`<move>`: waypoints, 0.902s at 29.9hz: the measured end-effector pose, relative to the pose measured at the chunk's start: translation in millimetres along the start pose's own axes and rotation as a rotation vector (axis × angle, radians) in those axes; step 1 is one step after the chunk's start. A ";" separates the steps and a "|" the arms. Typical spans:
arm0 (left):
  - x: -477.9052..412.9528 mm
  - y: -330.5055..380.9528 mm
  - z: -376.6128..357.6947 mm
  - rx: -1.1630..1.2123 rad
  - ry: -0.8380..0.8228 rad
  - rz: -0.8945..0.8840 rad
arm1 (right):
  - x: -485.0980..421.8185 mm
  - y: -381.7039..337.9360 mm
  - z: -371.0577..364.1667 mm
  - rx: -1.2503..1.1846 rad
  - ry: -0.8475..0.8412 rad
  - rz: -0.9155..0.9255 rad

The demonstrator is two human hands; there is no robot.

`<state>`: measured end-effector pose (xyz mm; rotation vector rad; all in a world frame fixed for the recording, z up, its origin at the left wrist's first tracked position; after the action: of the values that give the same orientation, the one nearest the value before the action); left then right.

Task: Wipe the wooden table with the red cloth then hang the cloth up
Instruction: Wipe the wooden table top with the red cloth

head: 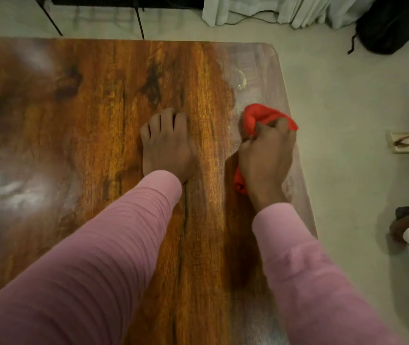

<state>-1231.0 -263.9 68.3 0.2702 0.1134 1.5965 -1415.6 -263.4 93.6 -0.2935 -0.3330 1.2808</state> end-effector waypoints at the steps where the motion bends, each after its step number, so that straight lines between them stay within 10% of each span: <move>1: -0.5 0.7 -0.1 -0.008 -0.007 0.005 | 4.8 -14.6 -7.0 -0.008 -0.020 0.067; 7: -0.2 1.3 2.6 -0.011 -0.026 0.012 | 9.8 -48.9 -22.1 0.060 -0.158 0.401; 14: -5.1 0.7 0.3 0.013 -0.043 0.013 | -70.5 -10.8 4.2 0.013 0.016 -0.038; 22: -19.1 -2.2 7.8 -0.012 -0.027 0.002 | -38.4 -79.8 -32.2 0.034 -0.183 0.447; 27: -74.5 -23.2 20.3 -0.028 0.012 0.038 | -104.0 -28.0 4.3 0.013 -0.035 0.090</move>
<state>-1201.8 -338.8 74.7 0.2422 0.0962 1.6363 -1418.6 -370.9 100.3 -0.2776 -0.3441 1.3773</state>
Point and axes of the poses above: each hand's wrist, its own x-axis away from the middle knuckle, its own z-axis out of the back of the hand, y = z × x, the point moved 7 cm from there along -x, towards the middle knuckle, and after that the axes turned 14 degrees about -y, right-handed, at the moved point
